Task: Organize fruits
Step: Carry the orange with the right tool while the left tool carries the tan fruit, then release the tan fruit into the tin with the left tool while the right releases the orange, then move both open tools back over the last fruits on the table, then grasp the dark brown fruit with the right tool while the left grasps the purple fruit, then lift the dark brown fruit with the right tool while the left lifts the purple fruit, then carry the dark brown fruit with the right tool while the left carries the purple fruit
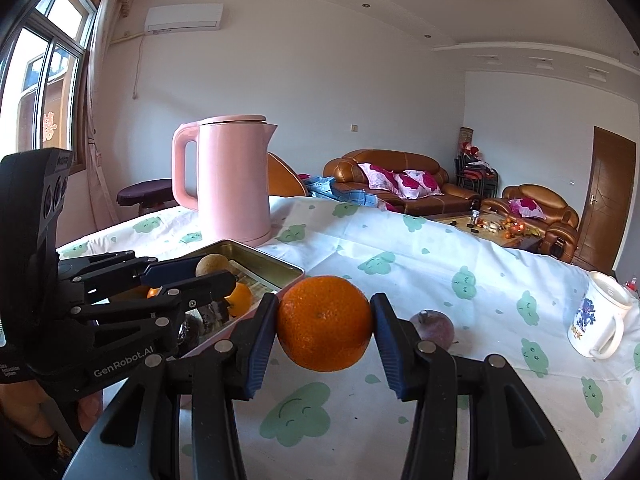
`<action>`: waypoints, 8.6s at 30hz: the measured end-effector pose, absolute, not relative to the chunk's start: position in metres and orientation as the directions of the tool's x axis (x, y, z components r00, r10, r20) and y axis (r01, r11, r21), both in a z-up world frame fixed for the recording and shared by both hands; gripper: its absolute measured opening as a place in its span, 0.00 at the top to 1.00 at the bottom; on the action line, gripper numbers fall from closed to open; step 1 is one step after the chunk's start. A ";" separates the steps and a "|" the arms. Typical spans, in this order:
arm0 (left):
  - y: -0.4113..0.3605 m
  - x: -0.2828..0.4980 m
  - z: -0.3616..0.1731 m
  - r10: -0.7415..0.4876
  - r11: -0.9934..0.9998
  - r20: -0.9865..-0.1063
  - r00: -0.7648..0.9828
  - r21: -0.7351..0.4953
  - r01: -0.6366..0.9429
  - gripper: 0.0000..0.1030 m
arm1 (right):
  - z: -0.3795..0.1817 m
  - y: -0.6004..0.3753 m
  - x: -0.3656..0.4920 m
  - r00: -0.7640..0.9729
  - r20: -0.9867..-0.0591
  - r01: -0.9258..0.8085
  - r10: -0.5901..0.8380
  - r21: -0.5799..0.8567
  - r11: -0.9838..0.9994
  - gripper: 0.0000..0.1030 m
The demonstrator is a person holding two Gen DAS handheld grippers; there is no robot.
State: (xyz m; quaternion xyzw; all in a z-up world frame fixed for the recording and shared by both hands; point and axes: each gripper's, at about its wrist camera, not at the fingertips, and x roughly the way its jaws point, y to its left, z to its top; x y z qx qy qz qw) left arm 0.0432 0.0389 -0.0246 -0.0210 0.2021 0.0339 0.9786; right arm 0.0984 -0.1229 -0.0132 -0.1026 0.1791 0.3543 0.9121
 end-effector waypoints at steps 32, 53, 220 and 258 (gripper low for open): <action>0.112 0.025 -0.031 0.181 0.976 -0.464 0.867 -0.022 -0.216 0.73 | -0.012 -0.042 0.103 0.554 -0.450 -0.794 0.701 -0.033 0.607 0.52; 0.129 0.028 -0.038 0.191 0.970 -0.525 0.830 -0.028 -0.241 0.72 | -0.044 -0.012 0.113 0.423 -0.566 -0.842 0.708 0.043 0.538 0.52; -0.073 0.116 -0.021 -0.027 0.998 -0.360 0.933 0.035 0.042 0.46 | -0.017 -0.242 0.146 0.875 -0.318 -0.392 0.367 -0.016 0.920 0.59; -0.045 0.089 -0.019 0.015 0.999 -0.348 0.937 0.041 0.000 0.46 | -0.016 -0.217 0.130 0.864 -0.310 -0.436 0.397 -0.066 0.897 0.59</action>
